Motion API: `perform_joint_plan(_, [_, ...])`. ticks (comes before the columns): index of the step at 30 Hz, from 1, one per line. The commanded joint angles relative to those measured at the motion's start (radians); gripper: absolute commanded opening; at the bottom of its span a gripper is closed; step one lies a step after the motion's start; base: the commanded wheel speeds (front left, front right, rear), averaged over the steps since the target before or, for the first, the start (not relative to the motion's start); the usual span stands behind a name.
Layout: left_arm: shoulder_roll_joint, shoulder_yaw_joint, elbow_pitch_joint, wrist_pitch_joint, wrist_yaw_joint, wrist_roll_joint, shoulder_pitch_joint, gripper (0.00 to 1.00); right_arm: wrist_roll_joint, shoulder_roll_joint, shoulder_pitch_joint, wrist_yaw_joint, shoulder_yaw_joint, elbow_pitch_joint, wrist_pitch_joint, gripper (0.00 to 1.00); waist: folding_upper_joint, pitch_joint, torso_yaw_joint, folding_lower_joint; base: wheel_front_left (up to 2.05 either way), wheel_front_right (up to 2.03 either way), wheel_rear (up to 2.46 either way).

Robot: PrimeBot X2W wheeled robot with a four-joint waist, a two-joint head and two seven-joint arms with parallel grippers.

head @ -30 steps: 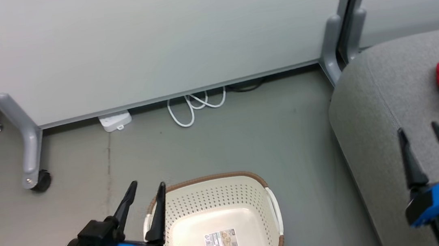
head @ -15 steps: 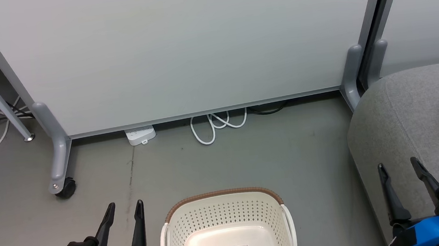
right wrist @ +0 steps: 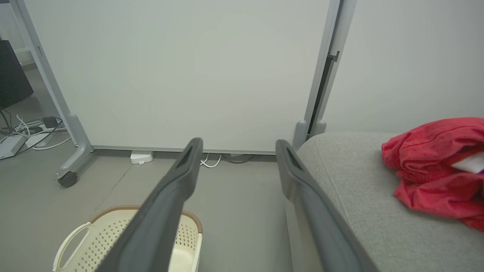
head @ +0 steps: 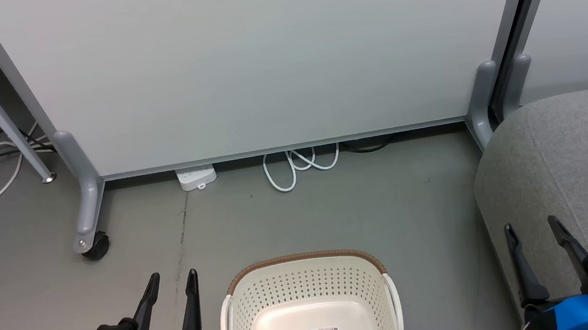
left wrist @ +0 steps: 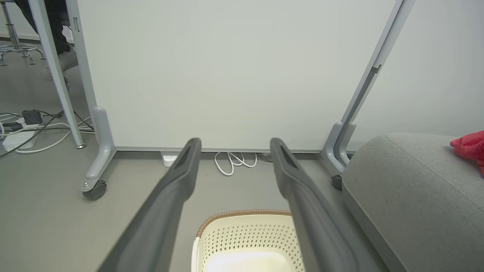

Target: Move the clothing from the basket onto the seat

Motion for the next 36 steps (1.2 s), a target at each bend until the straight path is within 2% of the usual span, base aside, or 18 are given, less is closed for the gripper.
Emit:
perform_joint_plan(1, [0.004,0.002,0.002,-0.003,-0.004,-0.001,0.000,1.00,0.004,0.004,0.012,-0.001,-0.001,-0.003,0.000,1.00,-0.0001,0.000,0.000,0.0000,0.00,0.00,0.00])
perform_joint_plan(12, [0.002,-0.009,-0.006,-0.003,-0.004,0.004,-0.001,1.00,0.015,0.006,0.005,-0.001,0.008,0.011,-0.008,1.00,-0.0001,0.002,-0.010,0.0000,0.00,0.00,0.00])
perform_joint_plan(13, [-0.003,-0.008,-0.001,0.000,0.000,0.001,0.000,0.00,0.012,0.002,0.002,0.000,0.006,0.013,-0.006,0.00,-0.0001,0.002,-0.010,0.0001,0.00,0.00,0.00])
perform_joint_plan(24, [-0.012,-0.008,0.090,0.007,0.000,-0.006,0.066,0.00,0.023,0.009,0.007,0.001,0.004,0.124,0.004,0.00,-0.0001,0.002,-0.011,0.0001,0.00,0.00,0.00])
perform_joint_plan(36, [-0.010,0.031,0.052,0.066,0.000,-0.224,0.056,0.00,0.282,0.008,-0.026,0.001,0.000,0.146,0.028,0.00,-0.0001,0.003,-0.020,0.0001,0.00,0.00,0.00])
